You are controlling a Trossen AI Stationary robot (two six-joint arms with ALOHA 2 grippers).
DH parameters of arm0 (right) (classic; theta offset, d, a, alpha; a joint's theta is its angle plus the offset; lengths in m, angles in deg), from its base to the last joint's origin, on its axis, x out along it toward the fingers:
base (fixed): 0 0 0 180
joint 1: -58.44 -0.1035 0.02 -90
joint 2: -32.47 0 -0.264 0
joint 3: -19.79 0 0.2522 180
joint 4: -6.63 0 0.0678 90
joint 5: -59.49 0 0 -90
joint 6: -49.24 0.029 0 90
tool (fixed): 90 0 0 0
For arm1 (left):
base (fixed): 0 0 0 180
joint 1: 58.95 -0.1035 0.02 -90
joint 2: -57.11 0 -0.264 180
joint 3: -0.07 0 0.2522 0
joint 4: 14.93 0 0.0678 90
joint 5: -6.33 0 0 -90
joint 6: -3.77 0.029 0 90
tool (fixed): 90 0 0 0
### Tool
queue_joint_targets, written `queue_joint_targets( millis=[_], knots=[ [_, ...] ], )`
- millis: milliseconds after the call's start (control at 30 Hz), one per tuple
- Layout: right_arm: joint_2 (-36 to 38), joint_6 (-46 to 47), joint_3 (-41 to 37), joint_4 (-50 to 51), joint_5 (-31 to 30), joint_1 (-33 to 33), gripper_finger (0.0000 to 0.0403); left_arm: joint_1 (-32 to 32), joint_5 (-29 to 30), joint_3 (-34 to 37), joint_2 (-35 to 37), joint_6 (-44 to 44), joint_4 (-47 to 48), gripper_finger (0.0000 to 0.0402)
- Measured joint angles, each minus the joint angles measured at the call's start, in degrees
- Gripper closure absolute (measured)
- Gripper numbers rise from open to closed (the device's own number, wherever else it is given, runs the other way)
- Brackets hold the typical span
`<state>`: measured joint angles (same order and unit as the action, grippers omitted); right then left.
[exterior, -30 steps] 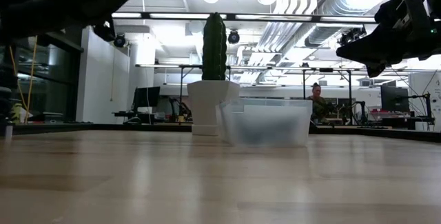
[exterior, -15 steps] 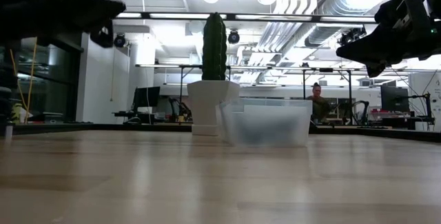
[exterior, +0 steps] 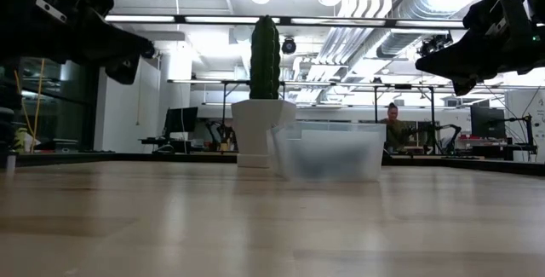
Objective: Pick and place USB-C Cables
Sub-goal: Return to Home Position
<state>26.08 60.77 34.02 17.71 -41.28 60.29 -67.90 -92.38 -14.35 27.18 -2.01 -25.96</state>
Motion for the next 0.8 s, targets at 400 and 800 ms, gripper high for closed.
queue_joint_targets(
  millis=[400, 800],
  knots=[
    [-0.02, 0.0, 0.0, 0.01, -0.02, 0.0, 0.0379, 0.0, 0.13, -0.02, -0.04, -0.02, 5.52, 0.0401],
    [-0.02, 0.0, 0.0, 0.0, -0.02, 0.02, 0.0379, -0.02, 0.48, -0.02, -0.07, 0.39, 13.58, 0.0401]
  ],
)
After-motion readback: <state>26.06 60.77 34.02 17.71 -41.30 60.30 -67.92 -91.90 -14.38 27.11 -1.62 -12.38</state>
